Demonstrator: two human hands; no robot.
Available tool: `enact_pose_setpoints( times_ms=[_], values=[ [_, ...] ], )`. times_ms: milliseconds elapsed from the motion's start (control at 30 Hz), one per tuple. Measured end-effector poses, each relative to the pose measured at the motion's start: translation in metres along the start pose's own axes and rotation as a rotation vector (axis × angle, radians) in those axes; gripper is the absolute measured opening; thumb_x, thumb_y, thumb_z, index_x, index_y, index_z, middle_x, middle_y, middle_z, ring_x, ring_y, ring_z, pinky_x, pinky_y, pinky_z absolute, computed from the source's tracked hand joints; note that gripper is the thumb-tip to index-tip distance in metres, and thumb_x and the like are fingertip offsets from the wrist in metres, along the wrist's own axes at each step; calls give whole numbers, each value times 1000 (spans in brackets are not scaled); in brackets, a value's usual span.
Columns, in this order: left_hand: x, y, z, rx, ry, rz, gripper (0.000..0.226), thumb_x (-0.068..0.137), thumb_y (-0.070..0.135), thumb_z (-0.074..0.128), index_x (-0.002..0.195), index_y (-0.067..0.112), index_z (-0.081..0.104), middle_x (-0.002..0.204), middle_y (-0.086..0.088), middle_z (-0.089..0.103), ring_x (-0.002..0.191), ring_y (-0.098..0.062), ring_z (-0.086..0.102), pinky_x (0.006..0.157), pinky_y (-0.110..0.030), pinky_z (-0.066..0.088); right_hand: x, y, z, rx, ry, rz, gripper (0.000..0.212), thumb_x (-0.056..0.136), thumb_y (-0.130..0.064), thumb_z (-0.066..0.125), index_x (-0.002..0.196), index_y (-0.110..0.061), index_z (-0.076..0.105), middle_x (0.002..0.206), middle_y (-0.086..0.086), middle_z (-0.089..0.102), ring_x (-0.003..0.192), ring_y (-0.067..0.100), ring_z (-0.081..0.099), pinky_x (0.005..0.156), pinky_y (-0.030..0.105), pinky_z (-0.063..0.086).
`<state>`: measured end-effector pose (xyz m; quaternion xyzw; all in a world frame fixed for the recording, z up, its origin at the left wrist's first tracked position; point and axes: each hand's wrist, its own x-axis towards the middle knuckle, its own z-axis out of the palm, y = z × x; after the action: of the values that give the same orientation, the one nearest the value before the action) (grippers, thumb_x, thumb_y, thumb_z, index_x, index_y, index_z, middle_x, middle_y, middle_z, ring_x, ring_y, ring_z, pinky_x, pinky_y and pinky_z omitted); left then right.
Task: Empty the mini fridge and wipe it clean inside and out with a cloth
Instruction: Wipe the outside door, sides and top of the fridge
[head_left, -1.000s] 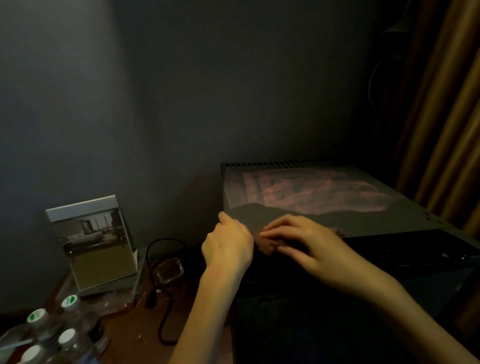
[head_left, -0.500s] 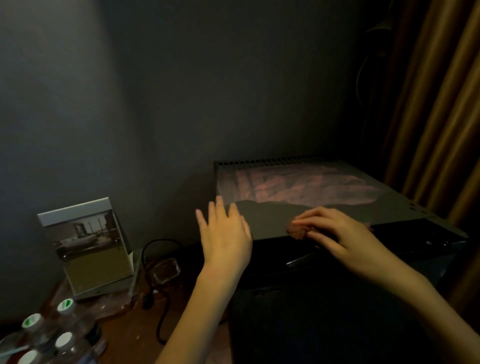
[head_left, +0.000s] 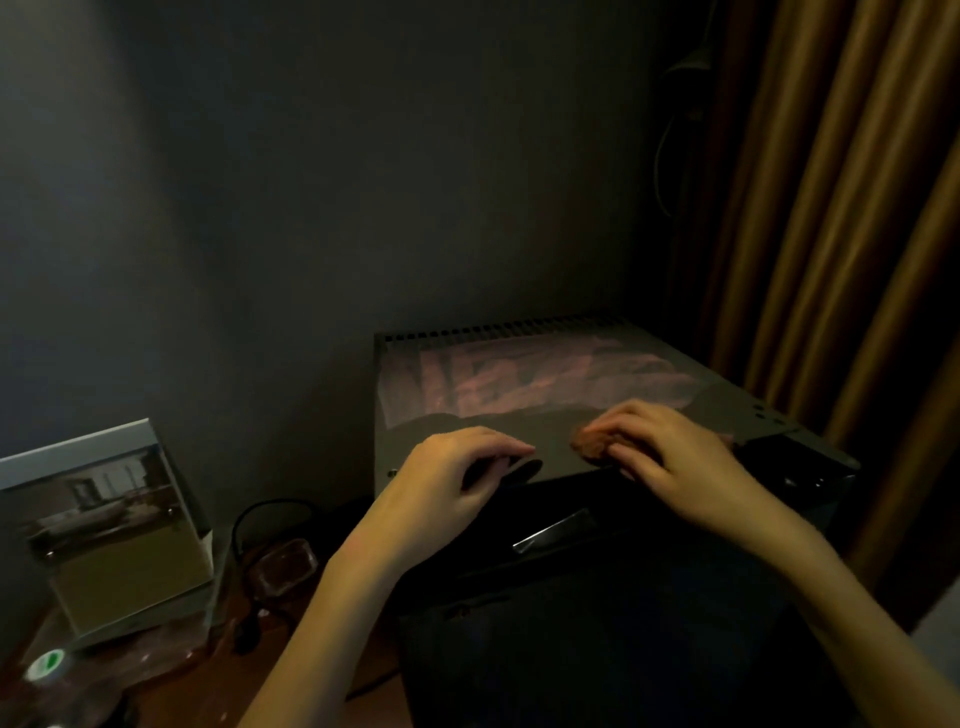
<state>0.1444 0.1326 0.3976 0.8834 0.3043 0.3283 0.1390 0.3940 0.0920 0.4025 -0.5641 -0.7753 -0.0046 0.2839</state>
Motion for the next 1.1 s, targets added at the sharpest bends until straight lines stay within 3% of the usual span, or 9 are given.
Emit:
enact_pose_setpoints(
  times_ms=[167, 267, 433, 567, 667, 733, 833, 967, 1100],
  values=[
    [4, -5, 3, 25, 16, -44, 28, 94, 14, 57, 118, 25, 65, 114, 16, 61, 106, 2, 56, 90, -23, 47, 47, -23, 27, 80, -72, -91, 24, 96, -18, 54, 116, -17, 67, 117, 0, 60, 109, 16, 55, 94, 33, 43],
    [-1, -7, 1, 38, -40, -58, 30, 97, 17, 53, 122, 28, 64, 123, 20, 57, 115, 4, 52, 95, -22, 45, 61, 2, 23, 35, -101, 13, 26, 96, -18, 54, 119, -14, 67, 120, 4, 59, 111, 20, 56, 93, 33, 42],
    [0, -3, 4, 88, -114, -74, 37, 100, 20, 46, 133, 35, 55, 140, 23, 47, 129, 3, 42, 105, -25, 39, 10, 31, -5, -72, 81, 229, 25, 96, -16, 55, 119, -18, 65, 120, -2, 59, 113, 16, 55, 93, 31, 43],
    [3, -1, 4, 139, -199, -76, 41, 102, 25, 41, 140, 41, 44, 149, 24, 34, 140, 1, 27, 113, -26, 30, -4, -7, 4, 3, 61, 65, 28, 96, -17, 53, 121, -25, 63, 121, -11, 55, 113, 5, 49, 96, 21, 38],
    [3, 1, 2, 164, -195, -70, 41, 103, 28, 40, 143, 35, 42, 150, 22, 33, 138, 7, 23, 112, -10, 20, 26, -20, 21, 72, -24, -27, 25, 96, -18, 54, 118, -20, 66, 120, -3, 59, 112, 12, 54, 97, 31, 42],
    [2, 1, 0, 168, -200, -70, 41, 103, 29, 39, 144, 34, 41, 148, 24, 33, 136, 11, 21, 107, -2, 13, 49, -4, 22, 102, -59, 33, 24, 95, -15, 56, 115, -16, 69, 119, 2, 61, 112, 18, 57, 98, 32, 42],
    [1, 1, 0, 179, -219, -68, 42, 103, 31, 37, 145, 36, 38, 150, 26, 30, 138, 12, 19, 108, -5, 14, 59, 41, 4, 28, -2, 208, 23, 93, -12, 58, 113, -15, 70, 120, 5, 64, 115, 23, 57, 97, 31, 41],
    [2, 0, 4, 202, -225, -63, 43, 104, 32, 35, 146, 37, 34, 151, 27, 26, 140, 10, 16, 113, -10, 13, 17, 64, -22, -121, 117, 414, 25, 97, -18, 53, 116, -22, 69, 124, 0, 60, 114, 21, 56, 80, 26, 36],
    [3, -1, 5, 211, -226, -60, 43, 104, 34, 33, 147, 37, 32, 150, 28, 23, 140, 11, 14, 116, -12, 10, -5, 21, -13, -119, 136, 304, 27, 97, -16, 53, 119, -22, 66, 127, -4, 58, 120, 16, 53, 91, 27, 37]
  ],
)
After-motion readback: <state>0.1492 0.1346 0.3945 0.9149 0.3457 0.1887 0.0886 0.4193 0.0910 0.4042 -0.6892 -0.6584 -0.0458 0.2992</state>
